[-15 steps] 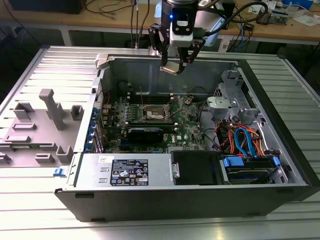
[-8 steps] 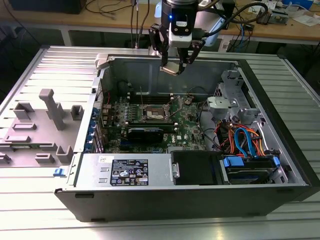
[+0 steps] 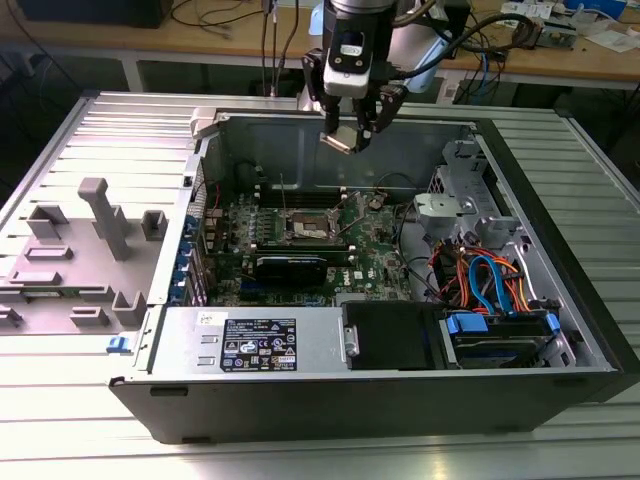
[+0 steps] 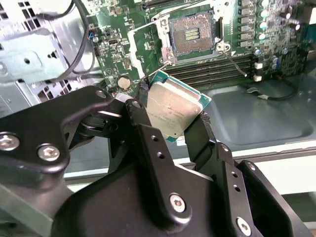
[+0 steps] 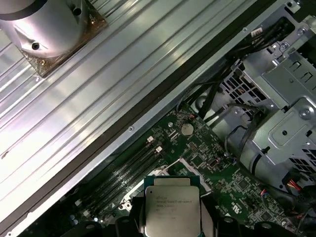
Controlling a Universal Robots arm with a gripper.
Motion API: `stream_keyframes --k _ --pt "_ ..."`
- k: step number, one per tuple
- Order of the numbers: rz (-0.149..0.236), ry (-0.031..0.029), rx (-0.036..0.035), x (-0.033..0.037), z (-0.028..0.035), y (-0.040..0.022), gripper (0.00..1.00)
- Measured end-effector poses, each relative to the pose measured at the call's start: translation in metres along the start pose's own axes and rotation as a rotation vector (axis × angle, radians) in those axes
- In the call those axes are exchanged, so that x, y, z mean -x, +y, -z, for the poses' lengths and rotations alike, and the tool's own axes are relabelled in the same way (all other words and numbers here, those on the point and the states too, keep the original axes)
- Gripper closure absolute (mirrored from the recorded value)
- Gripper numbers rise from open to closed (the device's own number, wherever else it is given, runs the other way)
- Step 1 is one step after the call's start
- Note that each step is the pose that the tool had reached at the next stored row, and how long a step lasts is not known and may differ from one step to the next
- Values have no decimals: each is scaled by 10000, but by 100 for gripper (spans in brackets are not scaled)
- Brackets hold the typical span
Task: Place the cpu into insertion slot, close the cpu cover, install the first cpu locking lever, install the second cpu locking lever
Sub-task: 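Place the cpu into insertion slot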
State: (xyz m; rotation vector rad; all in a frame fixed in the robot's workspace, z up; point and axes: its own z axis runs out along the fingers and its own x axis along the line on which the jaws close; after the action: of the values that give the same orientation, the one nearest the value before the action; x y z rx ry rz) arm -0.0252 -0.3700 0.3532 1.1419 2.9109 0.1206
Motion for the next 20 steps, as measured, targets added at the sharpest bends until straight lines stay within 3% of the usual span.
stream_keyframes --k 3,5,20 --pt "-555 -43 8 0 -6 0 46" --pt "-705 -55 11 1 -8 0 46" --pt "-774 -61 11 2 -8 1 46"
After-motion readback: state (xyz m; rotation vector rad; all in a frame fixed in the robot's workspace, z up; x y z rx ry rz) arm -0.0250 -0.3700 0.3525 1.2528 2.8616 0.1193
